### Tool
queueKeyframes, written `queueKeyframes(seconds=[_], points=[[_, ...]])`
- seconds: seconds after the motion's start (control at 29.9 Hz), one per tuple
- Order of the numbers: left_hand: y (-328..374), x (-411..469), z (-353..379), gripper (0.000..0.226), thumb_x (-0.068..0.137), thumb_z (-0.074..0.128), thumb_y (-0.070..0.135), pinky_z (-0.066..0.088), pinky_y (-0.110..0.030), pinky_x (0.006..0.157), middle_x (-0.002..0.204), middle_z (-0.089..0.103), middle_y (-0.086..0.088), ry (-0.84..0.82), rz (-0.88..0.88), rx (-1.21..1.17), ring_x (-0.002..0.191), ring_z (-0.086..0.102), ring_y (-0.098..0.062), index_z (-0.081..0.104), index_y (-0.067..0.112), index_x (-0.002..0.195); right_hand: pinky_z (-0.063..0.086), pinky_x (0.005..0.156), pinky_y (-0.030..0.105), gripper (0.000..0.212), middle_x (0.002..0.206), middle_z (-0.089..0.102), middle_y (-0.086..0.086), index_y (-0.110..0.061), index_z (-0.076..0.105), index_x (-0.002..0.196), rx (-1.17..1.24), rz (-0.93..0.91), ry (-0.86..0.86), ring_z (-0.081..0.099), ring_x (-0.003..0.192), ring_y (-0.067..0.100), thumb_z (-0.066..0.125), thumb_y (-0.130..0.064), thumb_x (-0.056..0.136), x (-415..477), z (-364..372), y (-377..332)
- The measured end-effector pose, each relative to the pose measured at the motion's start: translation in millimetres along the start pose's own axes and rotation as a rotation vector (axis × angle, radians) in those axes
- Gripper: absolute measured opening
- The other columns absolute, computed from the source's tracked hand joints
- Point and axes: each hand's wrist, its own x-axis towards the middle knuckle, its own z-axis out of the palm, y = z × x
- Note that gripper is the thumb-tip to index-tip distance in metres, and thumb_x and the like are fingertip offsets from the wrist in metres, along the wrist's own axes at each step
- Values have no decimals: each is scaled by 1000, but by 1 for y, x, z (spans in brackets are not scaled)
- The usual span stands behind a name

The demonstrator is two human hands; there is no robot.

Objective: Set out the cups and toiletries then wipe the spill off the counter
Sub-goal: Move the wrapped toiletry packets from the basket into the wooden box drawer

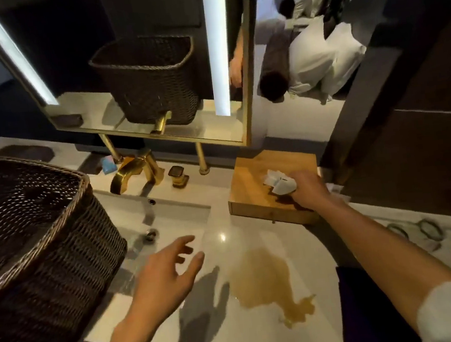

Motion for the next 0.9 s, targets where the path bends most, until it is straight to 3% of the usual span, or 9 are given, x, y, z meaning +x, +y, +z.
queueKeyframes(seconds=[0.2, 0.37, 0.47, 0.57, 0.63, 0.77, 0.9], points=[[51, 54, 94, 36, 96, 59, 51, 57, -28, 88, 111, 74, 15, -258, -7, -54, 90, 69, -1, 66, 33, 126, 44, 99, 41, 52, 125, 60, 3, -25, 66, 123, 4, -101, 70, 50, 116, 25, 83, -46, 79, 39, 26, 12], [69, 100, 139, 36, 97, 61, 48, 54, -27, 89, 117, 75, 6, -365, -78, -114, 99, 70, -10, 68, 26, 125, 33, 102, 40, 69, 128, 51, -3, -32, 60, 123, 78, -135, 130, 44, 118, 21, 75, -70, 67, 42, 43, 24], [76, 126, 160, 35, 97, 64, 44, 53, -25, 83, 116, 74, 3, -381, -210, -237, 99, 70, -12, 70, 22, 122, 35, 107, 43, 85, 135, 49, -3, -32, 56, 126, 84, -165, 119, 43, 123, 22, 64, -81, 57, 41, 48, 30], [83, 144, 178, 26, 100, 62, 31, 55, -18, 64, 108, 75, -4, -387, -357, -412, 84, 72, -10, 71, 15, 118, 35, 113, 47, 96, 143, 47, -3, -31, 51, 133, 49, -206, 126, 42, 130, 22, 59, -87, 55, 42, 52, 33], [90, 150, 186, 25, 104, 55, 22, 54, -22, 56, 102, 75, -14, -378, -444, -576, 74, 70, -13, 69, 6, 116, 34, 115, 48, 99, 145, 48, -1, -28, 51, 135, 25, -233, 155, 42, 133, 23, 57, -90, 58, 42, 55, 34], [96, 160, 200, 33, 106, 45, 12, 50, -29, 57, 87, 74, -20, -359, -566, -805, 74, 66, -29, 67, -12, 111, 36, 112, 48, 101, 143, 52, 4, -23, 55, 134, 7, -255, 211, 46, 131, 26, 54, -91, 60, 42, 60, 34], [91, 163, 212, 27, 100, 51, 8, 47, -31, 62, 76, 73, -16, -341, -594, -823, 82, 66, -34, 72, -9, 93, 43, 105, 45, 96, 133, 60, 5, -19, 60, 129, 5, -277, 287, 53, 122, 26, 61, -86, 61, 42, 64, 33]])
